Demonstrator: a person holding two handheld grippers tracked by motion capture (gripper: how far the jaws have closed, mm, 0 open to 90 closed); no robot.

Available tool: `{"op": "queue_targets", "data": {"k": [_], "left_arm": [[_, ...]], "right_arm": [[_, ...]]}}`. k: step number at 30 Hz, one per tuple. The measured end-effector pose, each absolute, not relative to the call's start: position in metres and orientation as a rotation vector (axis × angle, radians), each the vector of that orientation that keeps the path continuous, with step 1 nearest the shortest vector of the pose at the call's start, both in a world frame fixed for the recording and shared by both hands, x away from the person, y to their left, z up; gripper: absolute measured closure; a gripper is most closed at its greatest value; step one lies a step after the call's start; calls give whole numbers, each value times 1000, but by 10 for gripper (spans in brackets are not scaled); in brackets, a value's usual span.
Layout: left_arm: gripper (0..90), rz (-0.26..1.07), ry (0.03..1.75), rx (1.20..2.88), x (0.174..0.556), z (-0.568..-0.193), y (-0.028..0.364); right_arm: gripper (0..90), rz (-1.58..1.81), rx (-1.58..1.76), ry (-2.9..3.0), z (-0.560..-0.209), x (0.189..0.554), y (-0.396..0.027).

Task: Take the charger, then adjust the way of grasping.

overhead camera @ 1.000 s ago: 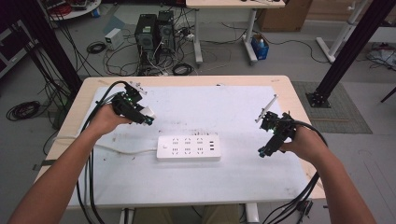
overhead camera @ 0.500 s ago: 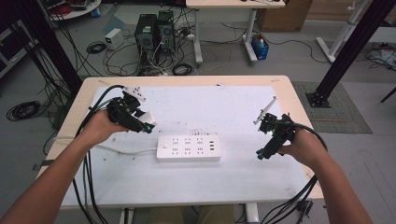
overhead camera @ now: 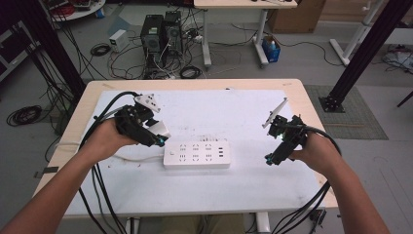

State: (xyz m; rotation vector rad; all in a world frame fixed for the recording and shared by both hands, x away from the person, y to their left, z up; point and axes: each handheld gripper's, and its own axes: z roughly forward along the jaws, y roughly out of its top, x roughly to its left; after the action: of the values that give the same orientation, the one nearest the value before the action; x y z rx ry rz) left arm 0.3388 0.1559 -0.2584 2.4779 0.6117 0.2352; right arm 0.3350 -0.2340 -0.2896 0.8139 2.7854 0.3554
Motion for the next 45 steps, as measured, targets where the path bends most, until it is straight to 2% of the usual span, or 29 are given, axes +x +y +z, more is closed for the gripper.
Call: {"op": "queue_targets", "data": {"k": [12,21,37,45], "left_arm": [[425,224,583,2518,335,-250,131],[425,181,522,2499,328,-244,103],[425,168,341,2481,332,-256,77],[425,142,277,2485,334,-265,57]], "right_arm": [[13,385,829,2779,-291,328,-237],[13,542,967,2738,-296,325,-235],[15,983,1260,2707,-301,325,-232],[15,1388,1410,2677,-297,327,-224]]}}
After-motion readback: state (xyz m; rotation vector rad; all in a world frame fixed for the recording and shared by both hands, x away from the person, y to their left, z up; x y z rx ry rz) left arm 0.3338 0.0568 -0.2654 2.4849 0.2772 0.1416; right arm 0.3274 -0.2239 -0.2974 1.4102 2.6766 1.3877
